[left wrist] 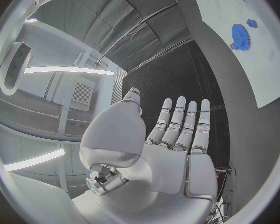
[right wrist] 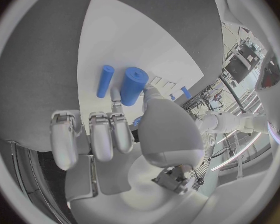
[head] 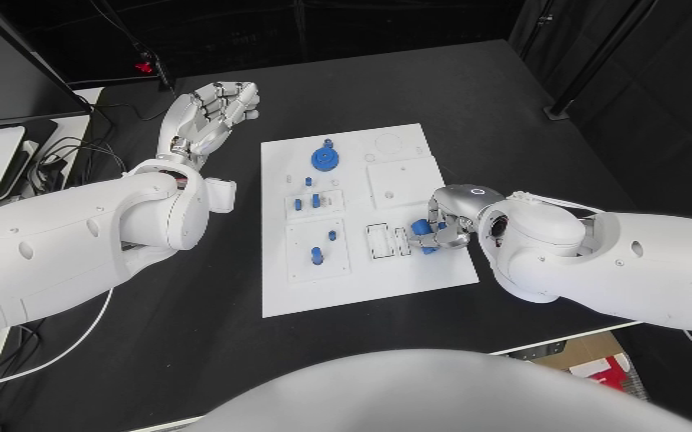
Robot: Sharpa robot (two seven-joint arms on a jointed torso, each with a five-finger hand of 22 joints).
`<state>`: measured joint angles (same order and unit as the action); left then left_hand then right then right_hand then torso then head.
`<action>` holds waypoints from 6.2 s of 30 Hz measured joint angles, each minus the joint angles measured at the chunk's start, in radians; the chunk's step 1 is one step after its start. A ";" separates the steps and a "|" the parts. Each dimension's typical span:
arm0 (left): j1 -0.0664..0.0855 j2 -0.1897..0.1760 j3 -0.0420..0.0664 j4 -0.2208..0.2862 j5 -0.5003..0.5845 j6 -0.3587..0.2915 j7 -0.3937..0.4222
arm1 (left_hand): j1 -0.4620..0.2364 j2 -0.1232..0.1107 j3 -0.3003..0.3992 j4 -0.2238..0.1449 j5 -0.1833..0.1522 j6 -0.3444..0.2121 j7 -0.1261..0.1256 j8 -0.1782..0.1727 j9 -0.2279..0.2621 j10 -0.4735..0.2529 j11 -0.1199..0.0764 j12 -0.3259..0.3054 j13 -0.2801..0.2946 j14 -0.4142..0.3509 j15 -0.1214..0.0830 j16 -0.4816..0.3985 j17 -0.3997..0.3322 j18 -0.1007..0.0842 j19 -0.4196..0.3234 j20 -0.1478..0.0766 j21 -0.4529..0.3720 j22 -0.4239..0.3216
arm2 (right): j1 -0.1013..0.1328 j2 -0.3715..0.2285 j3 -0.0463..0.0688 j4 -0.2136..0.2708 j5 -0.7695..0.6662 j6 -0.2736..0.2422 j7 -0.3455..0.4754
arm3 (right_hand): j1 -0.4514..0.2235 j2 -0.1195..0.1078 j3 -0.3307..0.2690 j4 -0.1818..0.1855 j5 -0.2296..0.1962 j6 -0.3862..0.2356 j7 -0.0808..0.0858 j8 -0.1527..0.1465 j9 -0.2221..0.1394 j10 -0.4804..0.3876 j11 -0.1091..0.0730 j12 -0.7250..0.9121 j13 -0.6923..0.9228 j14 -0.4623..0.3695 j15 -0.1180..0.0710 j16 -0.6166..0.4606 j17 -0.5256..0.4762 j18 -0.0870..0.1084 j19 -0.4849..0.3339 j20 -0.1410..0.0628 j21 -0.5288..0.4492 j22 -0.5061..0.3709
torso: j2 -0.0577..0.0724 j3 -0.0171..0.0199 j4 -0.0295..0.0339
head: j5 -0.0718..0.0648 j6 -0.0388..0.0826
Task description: Assemble the parts on the task board
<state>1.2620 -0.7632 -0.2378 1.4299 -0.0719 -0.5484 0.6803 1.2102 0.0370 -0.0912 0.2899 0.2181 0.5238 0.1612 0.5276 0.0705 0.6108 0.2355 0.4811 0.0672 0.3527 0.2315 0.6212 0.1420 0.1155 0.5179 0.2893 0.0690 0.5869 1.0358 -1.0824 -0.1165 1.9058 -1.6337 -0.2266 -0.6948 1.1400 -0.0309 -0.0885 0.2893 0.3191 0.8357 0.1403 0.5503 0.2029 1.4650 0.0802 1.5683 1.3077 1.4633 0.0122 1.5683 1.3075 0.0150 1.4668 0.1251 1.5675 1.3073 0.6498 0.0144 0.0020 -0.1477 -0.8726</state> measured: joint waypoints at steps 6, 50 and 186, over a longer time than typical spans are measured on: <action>0.000 0.000 0.000 0.000 0.000 0.000 0.000 | 0.000 0.000 0.000 0.000 0.000 0.000 0.000 0.000 0.000 0.000 0.000 0.000 0.000 0.000 0.000 0.000 0.000 0.000 0.000 0.000 0.000 0.000 | 0.000 0.009 0.002 -0.005 0.002 0.002 -0.001 | 0.058 0.011 0.009 -0.009 0.000 0.001 0.001 -0.013 -0.001 0.000 0.000 0.000 0.000 0.000 0.000 0.000 0.000 0.000 -0.003 -0.003 0.000 0.000 | 0.000 -0.0002 0.0001 | 0.000 0.000; -0.001 0.006 0.000 -0.008 0.001 0.001 0.000 | 0.000 0.000 0.000 0.000 0.000 0.000 0.000 0.000 0.000 0.000 0.000 0.004 0.000 0.000 0.000 0.000 -0.001 0.000 0.000 0.000 0.000 -0.001 | 0.006 -0.103 -0.001 0.094 0.483 -0.307 0.185 | 0.269 0.053 0.178 -0.056 -0.011 0.036 0.047 -0.177 -0.086 0.000 0.000 0.000 0.000 0.000 0.000 0.000 0.000 0.000 -0.003 -0.003 0.000 0.000 | -0.001 -0.0006 0.0010 | 0.002 0.000; -0.001 0.015 0.000 -0.013 0.001 0.009 0.000 | 0.004 0.004 -0.008 0.003 0.004 0.000 0.000 0.004 -0.001 0.000 0.000 0.008 0.000 0.000 0.000 0.008 -0.008 0.000 0.000 0.000 0.000 -0.004 | 0.017 0.117 -0.001 -0.009 0.428 -0.146 0.106 | 0.017 0.090 -0.094 0.005 -0.140 0.137 0.012 -0.306 -0.116 0.000 0.000 0.000 0.000 0.000 0.000 0.000 0.000 0.000 -0.003 -0.003 -0.020 0.000 | 0.000 -0.0013 -0.0002 | 0.030 0.000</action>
<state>1.2609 -0.7481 -0.2378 1.4168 -0.0706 -0.5394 0.6803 1.2142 0.0409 -0.0992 0.2928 0.2220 0.5238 0.1613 0.5313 0.0697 0.6108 0.2355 0.4889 0.0673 0.3527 0.2315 0.6290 0.1335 0.1154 0.5179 0.2893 0.0690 0.5827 1.0529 -0.9658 -0.1177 1.8973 -1.2054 -0.3725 -0.5890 1.1572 0.0590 -0.1828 0.2945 0.1792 0.9725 0.1524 0.2438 0.0870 1.4650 0.0804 1.5683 1.3076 1.4633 0.0125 1.5683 1.3074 0.0150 1.4634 0.1218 1.5479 1.3073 0.6499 0.0130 0.0018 -0.1181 -0.8727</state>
